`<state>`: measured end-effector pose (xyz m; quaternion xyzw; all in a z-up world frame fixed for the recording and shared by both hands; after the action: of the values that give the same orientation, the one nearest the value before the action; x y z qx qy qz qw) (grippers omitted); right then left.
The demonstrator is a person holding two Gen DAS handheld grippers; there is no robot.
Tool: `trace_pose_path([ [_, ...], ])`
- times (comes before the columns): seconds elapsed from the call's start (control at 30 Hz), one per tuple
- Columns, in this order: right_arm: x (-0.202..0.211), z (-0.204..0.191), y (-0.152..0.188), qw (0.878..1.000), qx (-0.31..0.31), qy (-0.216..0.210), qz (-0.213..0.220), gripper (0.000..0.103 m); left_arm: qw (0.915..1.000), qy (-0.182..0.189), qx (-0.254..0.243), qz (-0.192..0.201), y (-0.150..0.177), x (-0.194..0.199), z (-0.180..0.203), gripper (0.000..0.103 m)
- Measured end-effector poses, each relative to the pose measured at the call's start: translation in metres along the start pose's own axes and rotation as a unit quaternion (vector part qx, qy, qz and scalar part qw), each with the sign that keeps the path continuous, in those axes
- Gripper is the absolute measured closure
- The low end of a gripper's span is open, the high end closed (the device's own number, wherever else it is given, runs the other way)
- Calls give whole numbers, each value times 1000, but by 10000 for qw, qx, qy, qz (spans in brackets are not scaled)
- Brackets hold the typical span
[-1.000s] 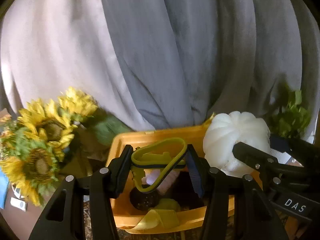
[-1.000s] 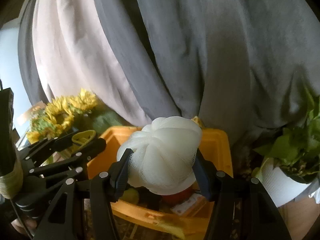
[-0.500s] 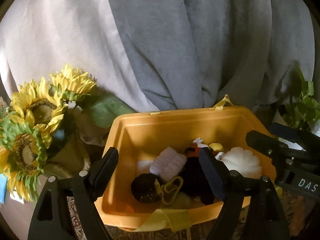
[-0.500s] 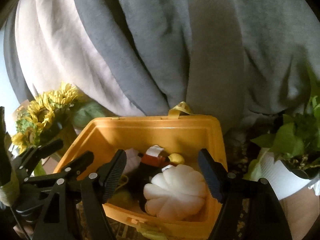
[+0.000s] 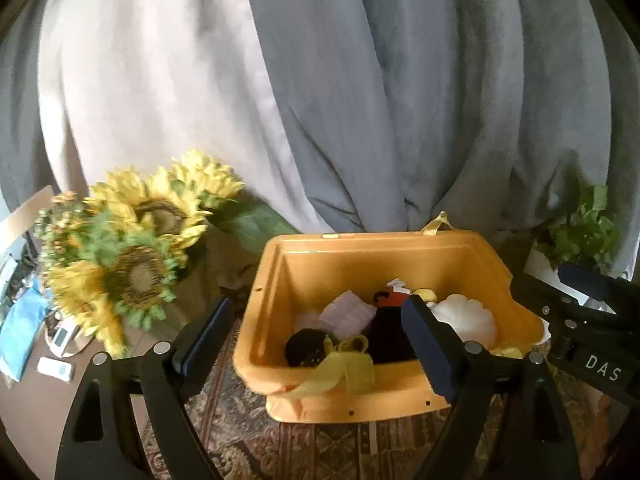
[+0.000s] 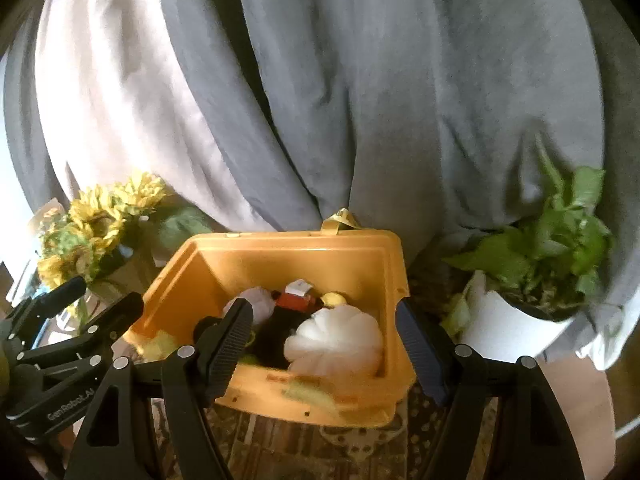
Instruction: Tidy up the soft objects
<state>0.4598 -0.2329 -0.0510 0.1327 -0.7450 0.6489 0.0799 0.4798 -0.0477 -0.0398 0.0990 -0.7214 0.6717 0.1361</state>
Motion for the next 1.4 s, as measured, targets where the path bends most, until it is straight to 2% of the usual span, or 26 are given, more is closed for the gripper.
trace_pose_path([
  [0.17,38,-4,0,9997,60,104,200,13,9999,-79,0,150,-3,36,-4,9],
  [0.4,100,-5,-2,9972,350,289,596,9,9983,-392,-7,437,-4,96,-2,2],
  [0.5,126,-9,1,9956,490,238,763,8,9971,-542,26,542,-1,121,1,0],
  [0.77,175,-9,14,9958,472,105,783,6,9951,-716,209,645,12,176,7,0],
  [1.0,214,-6,30,9957,365,310,788,6,9945,-707,22,767,21,218,12,0],
  [1.4,274,-29,56,9937,235,785,770,6,9953,-353,-337,830,40,277,-1,0],
])
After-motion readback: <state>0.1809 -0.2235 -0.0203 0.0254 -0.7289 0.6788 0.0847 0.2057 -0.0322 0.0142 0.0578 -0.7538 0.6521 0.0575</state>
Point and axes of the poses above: each gripper's, at about its wrist camera, not at the fingertips, and x roughly against the way its jaws point, z to its right, y to its underside, the point moved 2 cm from there along -x, roughly the way its jaws point, and after that the axes turned 13 degrees about z, right-handed, at the moved point
